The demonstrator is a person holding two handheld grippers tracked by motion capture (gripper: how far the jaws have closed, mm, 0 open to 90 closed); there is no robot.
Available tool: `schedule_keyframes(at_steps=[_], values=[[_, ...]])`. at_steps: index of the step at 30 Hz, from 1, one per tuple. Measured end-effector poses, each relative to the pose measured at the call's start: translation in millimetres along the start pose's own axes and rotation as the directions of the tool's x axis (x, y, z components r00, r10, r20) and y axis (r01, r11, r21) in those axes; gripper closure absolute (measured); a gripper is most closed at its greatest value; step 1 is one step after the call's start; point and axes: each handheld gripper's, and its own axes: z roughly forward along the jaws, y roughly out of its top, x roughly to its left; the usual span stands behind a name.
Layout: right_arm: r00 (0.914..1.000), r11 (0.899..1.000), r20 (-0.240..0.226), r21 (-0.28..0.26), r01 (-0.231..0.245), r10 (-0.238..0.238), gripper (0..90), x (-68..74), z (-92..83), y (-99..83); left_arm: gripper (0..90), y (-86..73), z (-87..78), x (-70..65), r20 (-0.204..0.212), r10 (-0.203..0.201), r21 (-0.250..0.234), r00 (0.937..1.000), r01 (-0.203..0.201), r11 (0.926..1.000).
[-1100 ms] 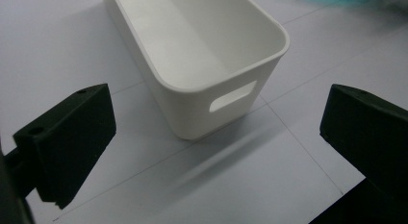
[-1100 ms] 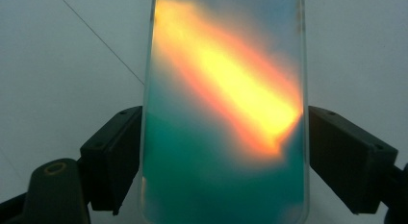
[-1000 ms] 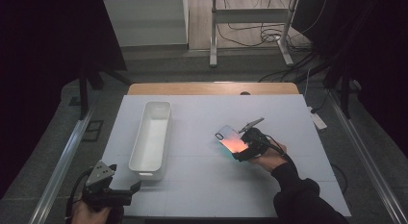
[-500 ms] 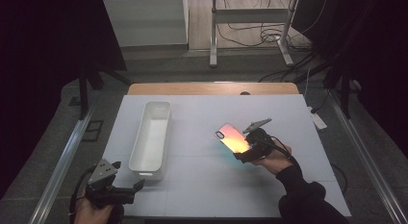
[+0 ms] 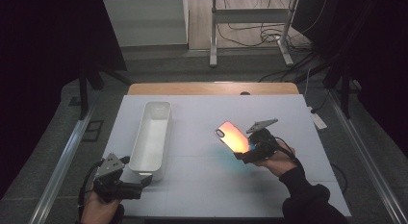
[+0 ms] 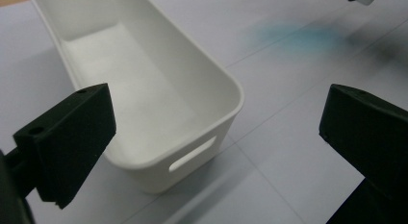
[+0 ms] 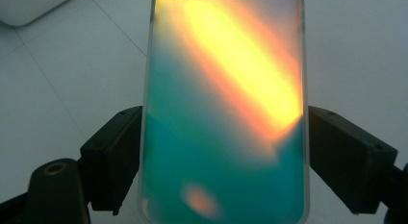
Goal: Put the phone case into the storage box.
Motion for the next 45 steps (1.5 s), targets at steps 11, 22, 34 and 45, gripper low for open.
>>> schedule_keyframes(at_steps=[11,22,34,45], values=[[0.9993,0.998,-0.037,-0.061,0.007,-0.009,17.0,7.3,-12.3,1.1,0.0,13.9,11.0,0.4,0.075,0.01,-0.044,0.9971,-0.007,0.999],[0.9975,0.994,-0.066,-0.112,0.016,-0.023,17.0,13.6,-23.2,-1.0,0.0,30.8,24.8,-1.9,0.165,0.047,-0.069,0.9852,-0.036,0.997],[0.9952,0.986,-0.097,-0.167,-0.006,-0.01,17.0,18.2,-37.5,-5.9,0.0,48.7,41.7,-8.9,0.252,0.079,-0.093,0.9644,-0.057,0.994],[0.9922,0.981,-0.121,-0.192,0.01,-0.033,17.0,25.2,-44.8,-11.1,0.0,61.6,56.7,-18.2,0.312,0.105,-0.104,0.9443,-0.076,0.9916]])
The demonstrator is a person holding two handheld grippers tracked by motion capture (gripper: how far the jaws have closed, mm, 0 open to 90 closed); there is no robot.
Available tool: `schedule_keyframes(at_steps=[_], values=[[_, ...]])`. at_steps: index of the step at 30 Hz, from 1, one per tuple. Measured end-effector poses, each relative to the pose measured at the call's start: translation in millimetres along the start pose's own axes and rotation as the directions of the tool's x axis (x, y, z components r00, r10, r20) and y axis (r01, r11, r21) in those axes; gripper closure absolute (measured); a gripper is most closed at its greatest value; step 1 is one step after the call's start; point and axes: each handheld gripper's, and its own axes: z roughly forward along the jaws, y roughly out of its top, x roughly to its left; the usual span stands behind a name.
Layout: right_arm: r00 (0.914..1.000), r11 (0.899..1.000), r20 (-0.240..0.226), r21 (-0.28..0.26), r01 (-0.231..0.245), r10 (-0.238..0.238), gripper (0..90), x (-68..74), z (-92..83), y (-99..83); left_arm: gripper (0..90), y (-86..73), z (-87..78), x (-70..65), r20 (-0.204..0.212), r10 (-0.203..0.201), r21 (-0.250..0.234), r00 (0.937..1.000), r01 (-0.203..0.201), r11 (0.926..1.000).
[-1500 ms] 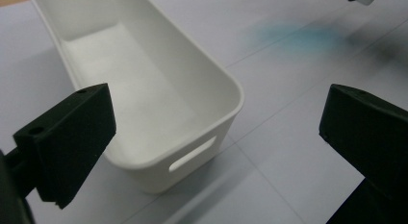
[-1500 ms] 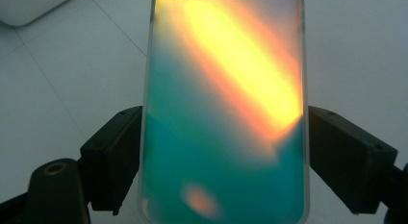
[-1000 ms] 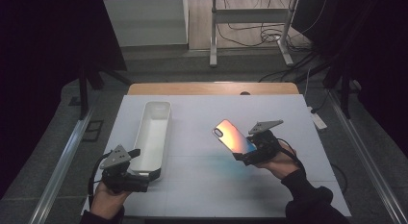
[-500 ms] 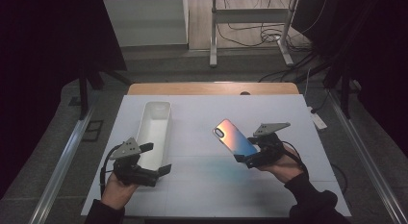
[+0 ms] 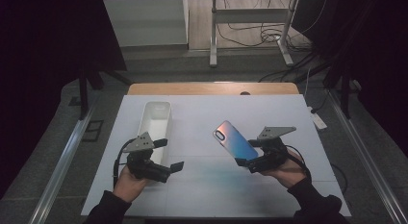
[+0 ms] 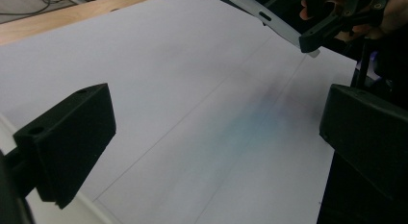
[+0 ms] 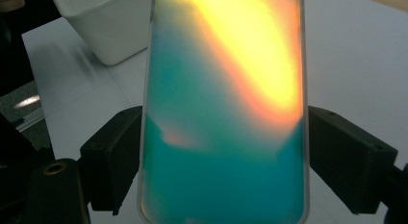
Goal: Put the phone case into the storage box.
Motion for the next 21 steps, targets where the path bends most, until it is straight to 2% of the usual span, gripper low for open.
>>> schedule_keyframes(at_steps=[11,21], values=[[0.9998,1.0,-0.019,-0.024,0.006,-0.006,17.0,7.7,-5.5,-0.9,0.0,7.8,16.3,-4.3,0.047,0.027,0.015,0.9985,-0.027,0.9995],[0.9992,0.999,-0.038,-0.043,0.012,-0.014,16.9,12.8,-8.3,-0.8,0.0,14.5,30.1,-7.4,0.108,0.042,0.017,0.9933,-0.044,0.9989]])
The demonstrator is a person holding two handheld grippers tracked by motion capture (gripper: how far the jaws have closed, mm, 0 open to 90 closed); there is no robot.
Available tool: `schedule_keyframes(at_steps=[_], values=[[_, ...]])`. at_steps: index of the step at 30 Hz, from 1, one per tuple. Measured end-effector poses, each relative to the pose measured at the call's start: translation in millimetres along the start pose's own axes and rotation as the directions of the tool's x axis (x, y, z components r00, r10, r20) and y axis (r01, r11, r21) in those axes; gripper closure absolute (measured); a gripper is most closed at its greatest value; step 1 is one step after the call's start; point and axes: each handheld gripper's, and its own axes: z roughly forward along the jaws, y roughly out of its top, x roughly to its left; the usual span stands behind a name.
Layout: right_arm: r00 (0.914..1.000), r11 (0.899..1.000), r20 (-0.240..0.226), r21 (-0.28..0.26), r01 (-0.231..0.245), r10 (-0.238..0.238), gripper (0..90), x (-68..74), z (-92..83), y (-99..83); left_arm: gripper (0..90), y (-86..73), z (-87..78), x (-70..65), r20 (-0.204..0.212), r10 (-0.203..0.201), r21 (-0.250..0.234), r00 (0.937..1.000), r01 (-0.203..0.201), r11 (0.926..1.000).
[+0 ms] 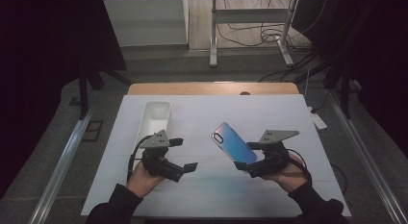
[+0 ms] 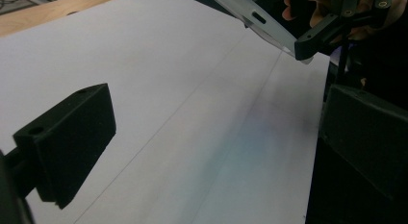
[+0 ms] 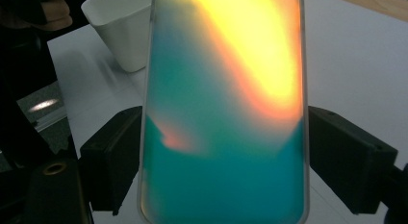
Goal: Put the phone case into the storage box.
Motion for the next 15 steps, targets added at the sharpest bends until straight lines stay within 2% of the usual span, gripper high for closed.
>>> schedule_keyframes(at_steps=[6,15], values=[[0.9999,1.0,-0.013,-0.007,0.01,-0.01,17.0,4.1,-0.8,0.6,0.0,5.2,8.2,-0.6,0.041,0.015,0.001,0.9991,-0.015,0.9999],[0.9993,1.0,-0.032,-0.023,0.018,-0.019,17.0,9.1,-0.9,1.6,0.0,13.0,22.1,-1.8,0.102,0.034,0.001,0.9942,-0.034,0.9994]])
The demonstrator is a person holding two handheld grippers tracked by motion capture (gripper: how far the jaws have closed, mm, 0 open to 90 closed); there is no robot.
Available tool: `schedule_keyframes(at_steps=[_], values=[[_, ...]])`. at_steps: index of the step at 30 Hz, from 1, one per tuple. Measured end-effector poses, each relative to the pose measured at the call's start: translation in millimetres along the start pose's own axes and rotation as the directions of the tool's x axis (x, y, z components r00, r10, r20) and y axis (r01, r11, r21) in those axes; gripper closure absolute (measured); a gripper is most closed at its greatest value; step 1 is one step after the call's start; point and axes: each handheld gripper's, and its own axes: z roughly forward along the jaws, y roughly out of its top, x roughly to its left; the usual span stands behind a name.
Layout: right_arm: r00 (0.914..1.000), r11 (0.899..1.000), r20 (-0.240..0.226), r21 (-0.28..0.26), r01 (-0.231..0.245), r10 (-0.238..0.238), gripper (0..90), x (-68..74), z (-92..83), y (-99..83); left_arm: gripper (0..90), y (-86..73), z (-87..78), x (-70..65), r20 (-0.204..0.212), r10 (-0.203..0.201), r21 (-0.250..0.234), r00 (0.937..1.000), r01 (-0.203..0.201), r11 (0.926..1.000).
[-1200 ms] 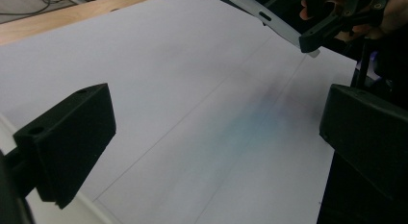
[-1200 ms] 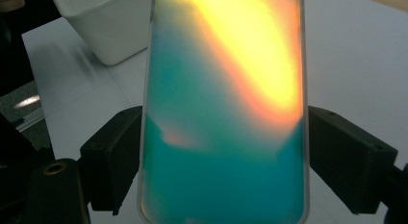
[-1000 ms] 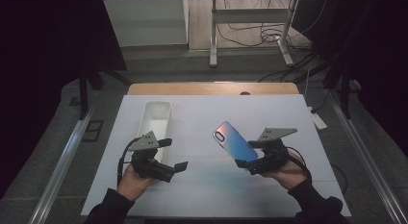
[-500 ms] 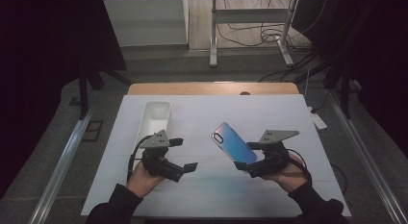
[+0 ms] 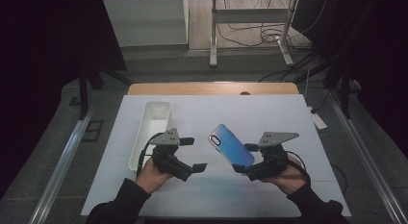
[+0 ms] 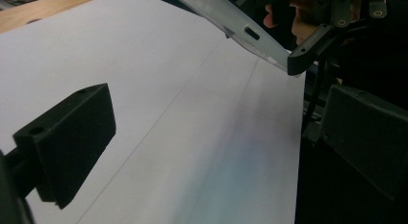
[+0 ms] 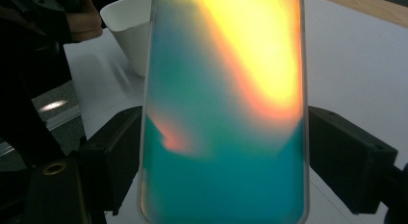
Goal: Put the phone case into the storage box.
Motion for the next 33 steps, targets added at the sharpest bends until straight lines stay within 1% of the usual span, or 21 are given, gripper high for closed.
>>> schedule_keyframes(at_steps=[1,3,5,9,12,17,20,23,27,28,33], values=[[1.0,1.0,-0.005,-0.003,0.006,-0.006,16.9,1.0,0.5,0.1,0.0,1.4,2.8,0.3,0.01,0.005,0.005,0.9999,-0.005,1.0],[1.0,1.0,-0.005,-0.003,0.007,-0.007,17.0,1.5,0.4,0.2,0.0,2.2,4.4,0.3,0.016,0.008,0.007,0.9998,-0.008,0.9999],[0.9998,1.0,-0.016,-0.007,0.009,-0.009,16.9,2.8,0.8,0.7,0.0,4.4,8.9,0.3,0.035,0.011,0.009,0.9993,-0.012,0.9999],[0.9997,1.0,-0.024,-0.012,0.009,-0.009,16.9,4.0,1.1,1.2,0.0,6.8,13.0,0.5,0.048,0.014,0.005,0.9988,-0.014,0.9999],[0.9993,1.0,-0.036,-0.02,0.007,-0.008,16.9,5.0,1.1,1.7,0.0,8.9,15.6,0.6,0.069,0.01,-0.002,0.9976,-0.01,0.9999],[0.9986,1.0,-0.051,-0.024,0.01,-0.011,16.9,7.0,2.4,2.2,0.0,12.8,19.3,0.5,0.098,0.019,-0.009,0.995,-0.018,0.9998],[0.9985,1.0,-0.053,-0.024,0.011,-0.012,16.9,8.1,2.8,2.4,0.0,14.9,21.8,-0.2,0.106,0.025,-0.004,0.9941,-0.025,0.9997],[0.9981,1.0,-0.06,-0.026,0.013,-0.014,16.9,8.5,2.8,2.6,0.0,16.2,23.5,-1.1,0.099,0.032,0.009,0.9945,-0.033,0.9994],[0.9981,1.0,-0.06,-0.028,0.012,-0.014,16.9,8.6,2.5,2.6,0.5,16.6,22.3,-1.6,0.12,0.026,0.003,0.9924,-0.027,0.9996],[0.998,1.0,-0.061,-0.029,0.012,-0.014,16.9,8.5,2.5,2.7,2.2,16.9,21.5,-1.9,0.119,0.027,0.005,0.9926,-0.028,0.9996],[0.9977,0.999,-0.066,-0.033,0.013,-0.015,16.9,8.9,2.5,2.7,19.3,16.9,18.6,-3.4,0.147,0.034,-0.003,0.9885,-0.034,0.9994]])
